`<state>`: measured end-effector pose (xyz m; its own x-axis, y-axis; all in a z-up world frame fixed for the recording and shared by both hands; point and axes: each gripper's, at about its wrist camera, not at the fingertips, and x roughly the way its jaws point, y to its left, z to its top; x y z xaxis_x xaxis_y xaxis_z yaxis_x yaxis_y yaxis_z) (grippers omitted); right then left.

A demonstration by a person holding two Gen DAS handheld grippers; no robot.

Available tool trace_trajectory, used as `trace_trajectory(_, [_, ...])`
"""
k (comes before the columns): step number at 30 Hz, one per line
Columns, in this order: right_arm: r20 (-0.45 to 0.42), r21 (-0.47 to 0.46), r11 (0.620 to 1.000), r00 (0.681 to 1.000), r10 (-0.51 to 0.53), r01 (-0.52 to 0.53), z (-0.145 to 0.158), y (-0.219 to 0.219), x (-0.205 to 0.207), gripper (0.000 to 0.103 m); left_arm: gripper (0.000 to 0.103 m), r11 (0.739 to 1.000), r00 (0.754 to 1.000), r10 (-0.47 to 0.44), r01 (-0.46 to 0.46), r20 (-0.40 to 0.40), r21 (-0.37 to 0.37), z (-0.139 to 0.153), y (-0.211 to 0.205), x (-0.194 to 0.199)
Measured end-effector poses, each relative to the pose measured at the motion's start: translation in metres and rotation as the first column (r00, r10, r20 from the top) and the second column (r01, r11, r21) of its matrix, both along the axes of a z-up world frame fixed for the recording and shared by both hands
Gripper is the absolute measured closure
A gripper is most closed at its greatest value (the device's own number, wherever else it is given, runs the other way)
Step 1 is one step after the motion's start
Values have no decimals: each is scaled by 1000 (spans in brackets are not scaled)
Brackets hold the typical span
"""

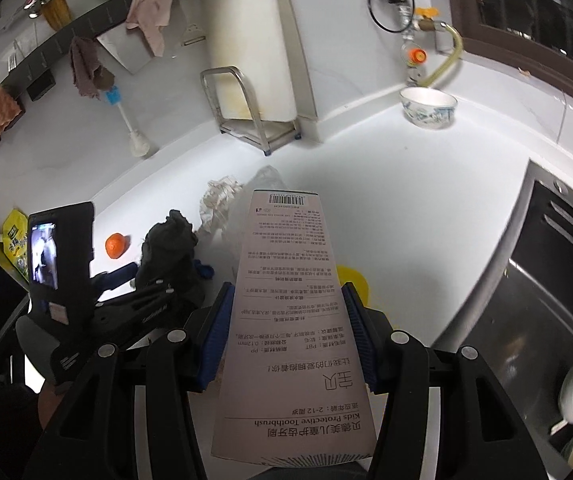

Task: Collect trash
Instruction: 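Grasp the dark grey sock with the left tool while the right tool holds the pink box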

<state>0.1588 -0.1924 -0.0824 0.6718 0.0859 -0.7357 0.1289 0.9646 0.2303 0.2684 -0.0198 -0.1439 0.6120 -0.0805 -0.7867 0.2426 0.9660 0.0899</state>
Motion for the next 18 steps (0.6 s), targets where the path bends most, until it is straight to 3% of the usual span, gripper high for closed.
trace_trajectory(1, [-2, 2, 1000, 1000, -4, 4, -1, 0, -2, 51, 64, 1000, 1000, -4, 4, -4, -6, 0, 0, 0])
trace_trajectory(3, [-5, 8, 1000, 1000, -9, 9, -3, 0, -6, 51, 73, 999, 1000, -10, 10, -10, -36, 3, 2, 0])
trace_trajectory(7, [-8, 16, 1000, 1000, -12, 12, -3, 2, -10, 51, 84, 997, 1000, -23, 21, -18, -69, 11, 7, 1])
trace_trajectory(18, [32, 38, 999, 999, -17, 15, 14, -3, -22, 51, 87, 992, 999, 14, -10, 30, -122, 60, 29, -4])
